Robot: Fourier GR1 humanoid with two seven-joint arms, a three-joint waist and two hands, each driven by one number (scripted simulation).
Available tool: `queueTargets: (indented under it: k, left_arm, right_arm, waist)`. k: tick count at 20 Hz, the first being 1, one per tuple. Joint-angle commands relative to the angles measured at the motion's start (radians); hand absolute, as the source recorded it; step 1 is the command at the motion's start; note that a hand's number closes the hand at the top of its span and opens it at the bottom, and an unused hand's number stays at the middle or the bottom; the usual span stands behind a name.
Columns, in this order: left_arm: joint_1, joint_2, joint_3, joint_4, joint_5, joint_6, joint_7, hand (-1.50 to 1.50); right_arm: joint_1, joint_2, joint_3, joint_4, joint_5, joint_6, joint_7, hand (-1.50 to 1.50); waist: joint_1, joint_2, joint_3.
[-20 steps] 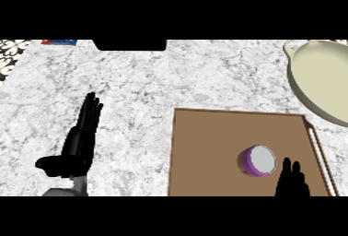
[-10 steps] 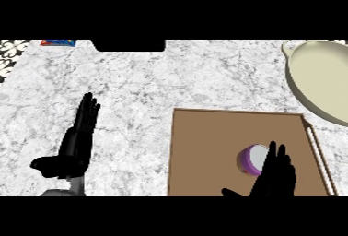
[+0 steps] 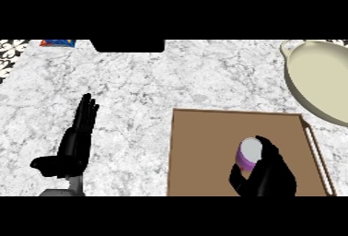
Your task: Pick the can from the tray and place it in the pot
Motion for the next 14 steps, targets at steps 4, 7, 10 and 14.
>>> queueTargets:
  k: [4, 7, 10, 14]
  left_arm:
    - [-0.034, -0.027, 0.004, 0.011, -0.017, 0.006, 0.041, 0.00]
    - [-0.010, -0.022, -0.021, -0.024, -0.019, -0.005, 0.016, 0.00]
    - [-0.038, -0.028, -0.030, -0.020, -0.026, -0.008, 0.000, 0.00]
    - [-0.049, -0.028, -0.046, -0.023, -0.031, -0.020, 0.002, 0.00]
  right_arm:
    - [-0.029, 0.005, 0.001, 0.040, 0.054, -0.031, 0.098, 1.50]
    - [-0.261, 0.005, -0.298, 0.146, -0.173, 0.095, 0.061, 1.50]
    - [-0.307, 0.005, -0.401, 0.192, -0.228, 0.113, 0.073, 1.50]
    - [-0.419, -0.031, -0.540, 0.269, -0.279, 0.163, 0.056, 1.50]
  waist:
    - [-0.001, 0.005, 0.005]
    - [0.042, 0.023, 0.007]
    - [0.083, 0.067, 0.011]
    - [0.106, 0.076, 0.008]
